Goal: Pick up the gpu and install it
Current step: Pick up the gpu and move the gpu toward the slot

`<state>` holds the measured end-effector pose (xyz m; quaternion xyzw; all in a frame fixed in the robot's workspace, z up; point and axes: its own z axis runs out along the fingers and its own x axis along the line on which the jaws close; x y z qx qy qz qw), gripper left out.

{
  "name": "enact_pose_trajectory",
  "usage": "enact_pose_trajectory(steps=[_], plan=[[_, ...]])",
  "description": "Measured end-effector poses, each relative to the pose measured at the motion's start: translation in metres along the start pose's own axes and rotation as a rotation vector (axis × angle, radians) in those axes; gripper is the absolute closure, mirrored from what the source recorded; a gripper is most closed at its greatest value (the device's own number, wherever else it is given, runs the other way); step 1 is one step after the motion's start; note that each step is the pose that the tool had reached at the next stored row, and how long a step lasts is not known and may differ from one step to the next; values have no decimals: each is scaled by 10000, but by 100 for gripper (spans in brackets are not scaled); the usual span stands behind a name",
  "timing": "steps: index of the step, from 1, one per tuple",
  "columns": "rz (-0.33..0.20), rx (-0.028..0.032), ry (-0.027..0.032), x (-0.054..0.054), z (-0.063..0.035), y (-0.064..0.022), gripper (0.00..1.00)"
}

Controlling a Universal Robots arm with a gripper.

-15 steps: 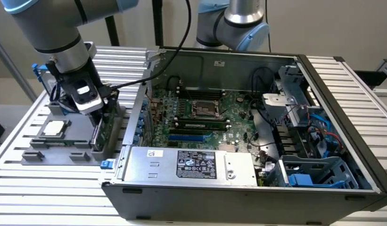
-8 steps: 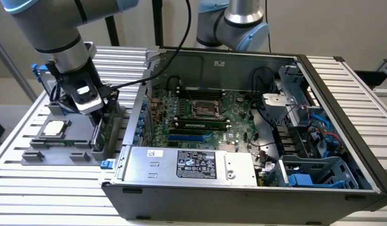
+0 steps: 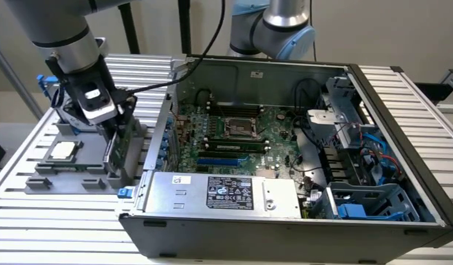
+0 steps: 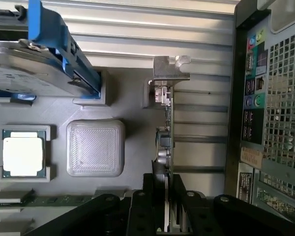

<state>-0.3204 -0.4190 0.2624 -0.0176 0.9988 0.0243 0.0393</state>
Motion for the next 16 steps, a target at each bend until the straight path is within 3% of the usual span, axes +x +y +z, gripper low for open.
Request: enact_pose_trajectory(steps=[9,16], plan=[[0,0,21,-50,-409,8,100],[4,-2,85,-261,-710,-1,100]])
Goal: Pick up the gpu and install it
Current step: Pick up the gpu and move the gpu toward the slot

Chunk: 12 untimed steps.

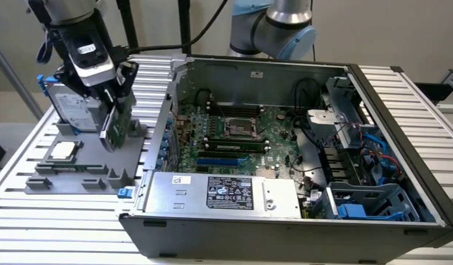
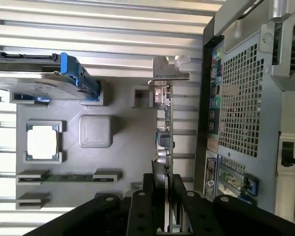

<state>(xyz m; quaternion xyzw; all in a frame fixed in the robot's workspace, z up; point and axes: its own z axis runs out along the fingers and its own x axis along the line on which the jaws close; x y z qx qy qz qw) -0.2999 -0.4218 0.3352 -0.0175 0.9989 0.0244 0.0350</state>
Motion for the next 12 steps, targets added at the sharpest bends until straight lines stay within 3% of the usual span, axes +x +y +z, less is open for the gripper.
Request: enact_pose_trajectory(steps=[12], plan=[[5,-5,112,-450,-517,-27,100]])
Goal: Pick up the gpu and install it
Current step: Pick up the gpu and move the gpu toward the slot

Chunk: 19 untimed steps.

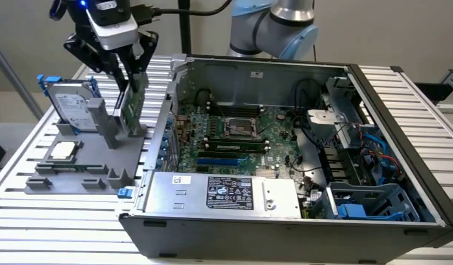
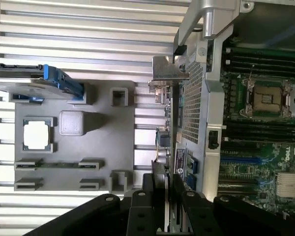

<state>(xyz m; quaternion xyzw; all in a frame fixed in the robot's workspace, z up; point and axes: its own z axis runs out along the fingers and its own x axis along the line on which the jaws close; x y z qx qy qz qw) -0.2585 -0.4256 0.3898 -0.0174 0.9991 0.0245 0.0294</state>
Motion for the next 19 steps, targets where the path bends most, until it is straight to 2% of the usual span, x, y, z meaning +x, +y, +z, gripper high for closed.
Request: enact_pose_trajectory(steps=[5,8,12,19], plan=[[3,-2,64,-188,-218,-12,100],[7,-2,147,-317,-336,-14,100],[14,-9,297,-504,-368,-19,100],[24,-14,487,-823,-350,-30,100]])
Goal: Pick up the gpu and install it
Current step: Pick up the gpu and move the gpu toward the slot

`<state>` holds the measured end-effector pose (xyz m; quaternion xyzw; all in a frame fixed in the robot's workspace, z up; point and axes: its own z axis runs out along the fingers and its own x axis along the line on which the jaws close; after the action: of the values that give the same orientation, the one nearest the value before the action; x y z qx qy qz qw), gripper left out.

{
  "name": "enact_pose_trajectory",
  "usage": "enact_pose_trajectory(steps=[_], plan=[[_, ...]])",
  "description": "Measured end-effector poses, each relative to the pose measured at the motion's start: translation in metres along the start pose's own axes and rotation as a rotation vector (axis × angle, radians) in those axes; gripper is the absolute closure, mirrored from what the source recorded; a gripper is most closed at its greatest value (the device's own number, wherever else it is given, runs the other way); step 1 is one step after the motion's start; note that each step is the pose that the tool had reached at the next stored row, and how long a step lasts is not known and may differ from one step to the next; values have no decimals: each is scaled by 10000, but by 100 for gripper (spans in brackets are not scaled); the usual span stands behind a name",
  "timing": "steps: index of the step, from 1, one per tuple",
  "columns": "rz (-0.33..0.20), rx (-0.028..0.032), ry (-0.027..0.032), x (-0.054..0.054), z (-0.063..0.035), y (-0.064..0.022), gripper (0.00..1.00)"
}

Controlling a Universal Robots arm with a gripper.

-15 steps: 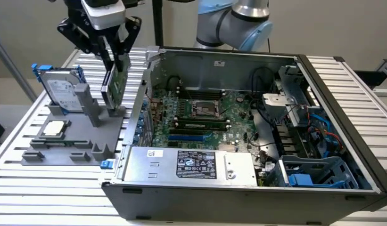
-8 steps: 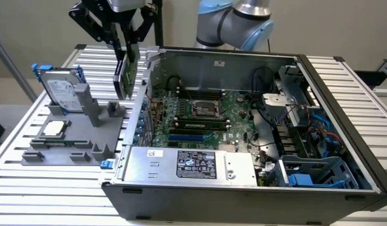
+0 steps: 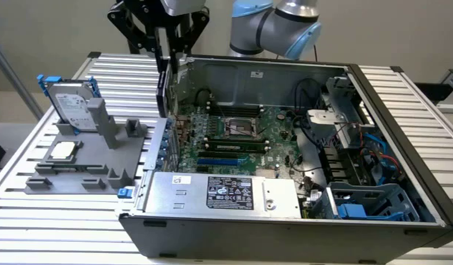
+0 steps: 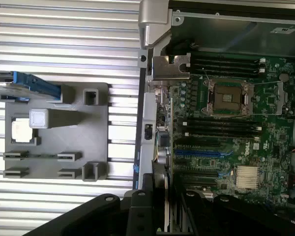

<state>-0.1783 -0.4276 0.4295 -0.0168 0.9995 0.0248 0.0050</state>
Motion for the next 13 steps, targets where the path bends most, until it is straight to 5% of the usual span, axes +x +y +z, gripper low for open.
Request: enact_pose_trajectory(steps=[5,13], plan=[[5,20,94,-225,4,-9,100],[7,276,161,-589,38,-24,100]])
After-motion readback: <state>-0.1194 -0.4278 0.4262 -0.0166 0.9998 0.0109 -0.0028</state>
